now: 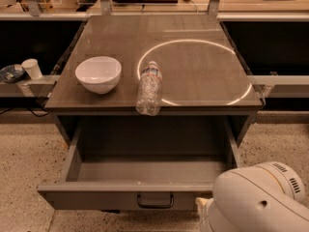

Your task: Close top drawer

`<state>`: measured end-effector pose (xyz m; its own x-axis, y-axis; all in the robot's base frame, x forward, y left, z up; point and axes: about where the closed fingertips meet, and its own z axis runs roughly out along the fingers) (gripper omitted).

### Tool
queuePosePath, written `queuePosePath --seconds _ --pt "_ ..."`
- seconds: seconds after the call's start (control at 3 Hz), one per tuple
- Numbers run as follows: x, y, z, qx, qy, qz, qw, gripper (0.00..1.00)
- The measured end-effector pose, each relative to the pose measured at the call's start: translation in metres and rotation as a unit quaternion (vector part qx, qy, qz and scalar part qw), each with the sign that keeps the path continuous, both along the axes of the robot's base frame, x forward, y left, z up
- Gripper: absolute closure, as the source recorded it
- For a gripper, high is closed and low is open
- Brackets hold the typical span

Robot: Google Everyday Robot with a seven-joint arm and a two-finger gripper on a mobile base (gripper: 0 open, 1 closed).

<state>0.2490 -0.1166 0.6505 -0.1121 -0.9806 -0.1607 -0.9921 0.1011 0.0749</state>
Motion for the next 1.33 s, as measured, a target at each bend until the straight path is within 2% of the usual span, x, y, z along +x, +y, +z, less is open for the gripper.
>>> queuePosePath --seconds 0.33,0.67,1.0,1.33 --pt "0.000 0.000 0.000 0.000 0.000 0.001 1.0000 0.00" --pt "0.005 0.003 -0.003 0.000 -0.007 0.018 0.9998 0.04" --pt "0.018 0.004 -0.004 0.008 -0.024 0.031 0.9992 0.27" --pt "0.035 -0.004 -0.003 0.021 -0.046 0.031 0.9982 0.50"
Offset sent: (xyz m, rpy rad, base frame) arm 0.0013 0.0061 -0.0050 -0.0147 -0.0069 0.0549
